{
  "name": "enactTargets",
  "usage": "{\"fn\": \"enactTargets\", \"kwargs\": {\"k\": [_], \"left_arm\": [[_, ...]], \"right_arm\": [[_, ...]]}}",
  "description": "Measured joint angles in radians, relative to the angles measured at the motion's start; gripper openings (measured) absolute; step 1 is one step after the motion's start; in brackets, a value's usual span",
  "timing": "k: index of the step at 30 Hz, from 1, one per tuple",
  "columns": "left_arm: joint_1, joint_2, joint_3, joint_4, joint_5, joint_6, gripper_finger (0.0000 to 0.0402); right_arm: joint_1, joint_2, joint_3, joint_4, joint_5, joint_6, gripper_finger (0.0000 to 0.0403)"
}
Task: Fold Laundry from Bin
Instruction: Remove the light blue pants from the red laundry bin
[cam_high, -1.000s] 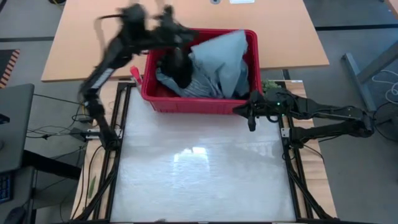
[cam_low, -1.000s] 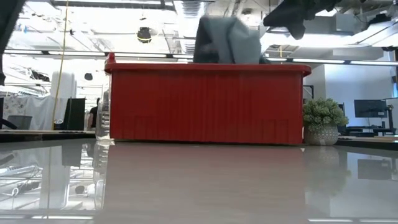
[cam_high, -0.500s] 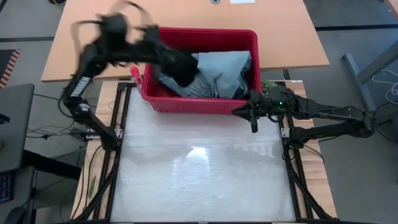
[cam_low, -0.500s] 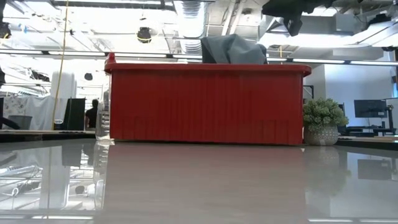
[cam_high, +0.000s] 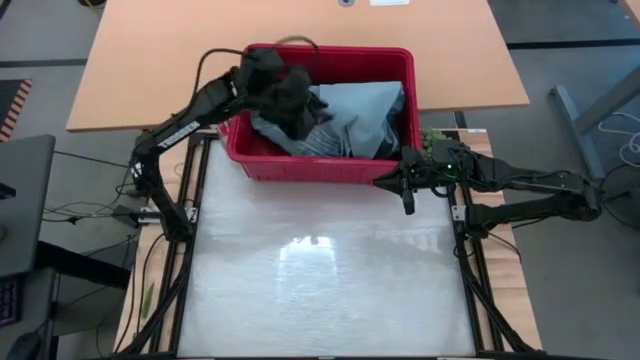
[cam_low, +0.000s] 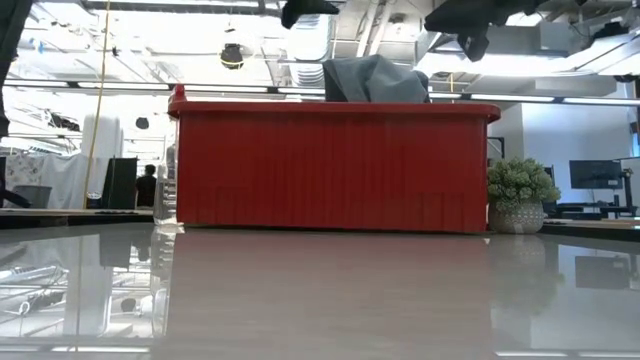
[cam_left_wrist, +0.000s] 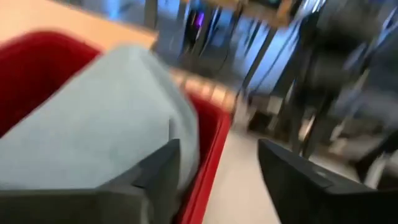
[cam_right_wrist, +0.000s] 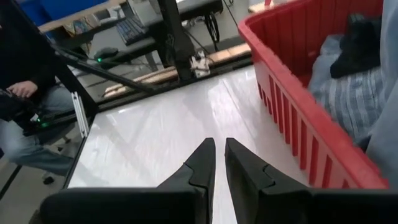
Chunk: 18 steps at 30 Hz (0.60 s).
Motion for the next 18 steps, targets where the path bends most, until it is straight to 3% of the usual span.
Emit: {"fn": "enactTargets", "kwargs": {"k": [4,9,18], "left_arm": [[0.073,0.008,-0.046,0.166,-0.014,-0.284,0.0259],[0.157,0.008,-0.124,0.316,-0.019,-0.609,0.0266],[0.212,0.042,-0.224,0.344,0.025,-0.747,0.0263]], "right_arm": [[0.0,0.0,0.0,-0.03,-0.016,0.021,0.0066],[0.015,0.0,0.0,-0.044,-0.018,0.025,0.0066],[0.032,0.004,0.0,-0.035,-0.017,0.018,0.0066]]}}
